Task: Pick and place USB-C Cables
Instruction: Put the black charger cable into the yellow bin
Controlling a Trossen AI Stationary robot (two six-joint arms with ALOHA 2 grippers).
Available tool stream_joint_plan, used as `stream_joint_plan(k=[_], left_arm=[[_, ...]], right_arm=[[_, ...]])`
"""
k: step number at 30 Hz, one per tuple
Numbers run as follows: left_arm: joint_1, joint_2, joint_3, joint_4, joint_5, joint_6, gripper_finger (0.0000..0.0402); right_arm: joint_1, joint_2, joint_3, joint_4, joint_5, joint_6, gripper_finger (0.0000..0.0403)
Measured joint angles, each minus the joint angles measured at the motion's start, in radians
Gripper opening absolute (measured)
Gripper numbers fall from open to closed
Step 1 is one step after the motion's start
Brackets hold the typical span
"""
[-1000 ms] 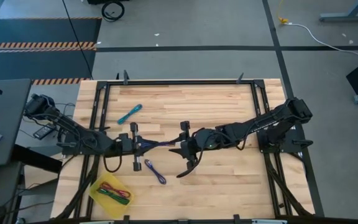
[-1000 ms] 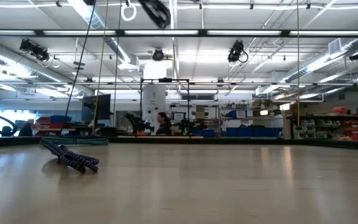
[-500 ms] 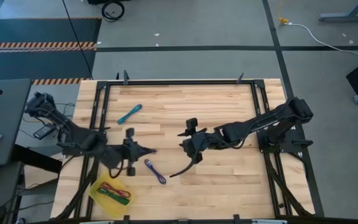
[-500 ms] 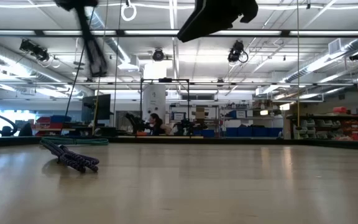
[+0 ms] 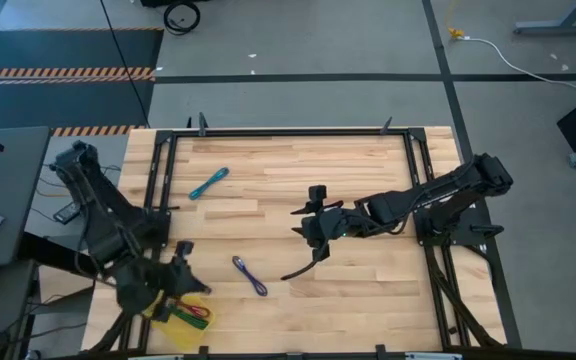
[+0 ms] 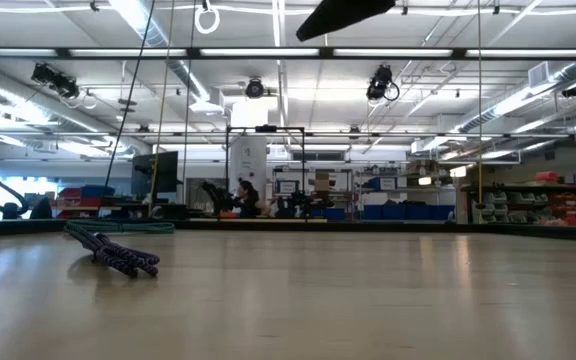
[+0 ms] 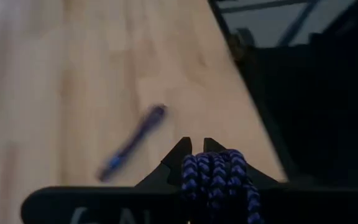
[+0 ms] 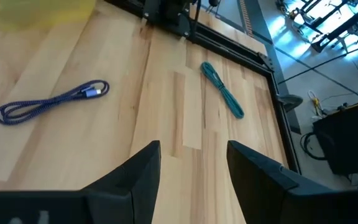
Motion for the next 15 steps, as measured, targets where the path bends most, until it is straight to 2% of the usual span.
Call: stream_joint_plan(k=[6,11,15], left_arm=[[-0.063,0.131,0.028,-0.214,0.132,-0.289,0.0035],[-0.063,0.227,0.03,-0.24,0.175,-0.316,0.0035],[-0.048,0.278,0.03,-0.24,0.262,-0.322,0.0035]], right_arm=[[0.0,0.0,0.0,-0.02,-0.017,0.036,0.019],[0.0,0.0,0.0,-0.03,-0.025,0.05,0.019],[0.0,0.0,0.0,-0.041,-0.027,0.053,0.0188]])
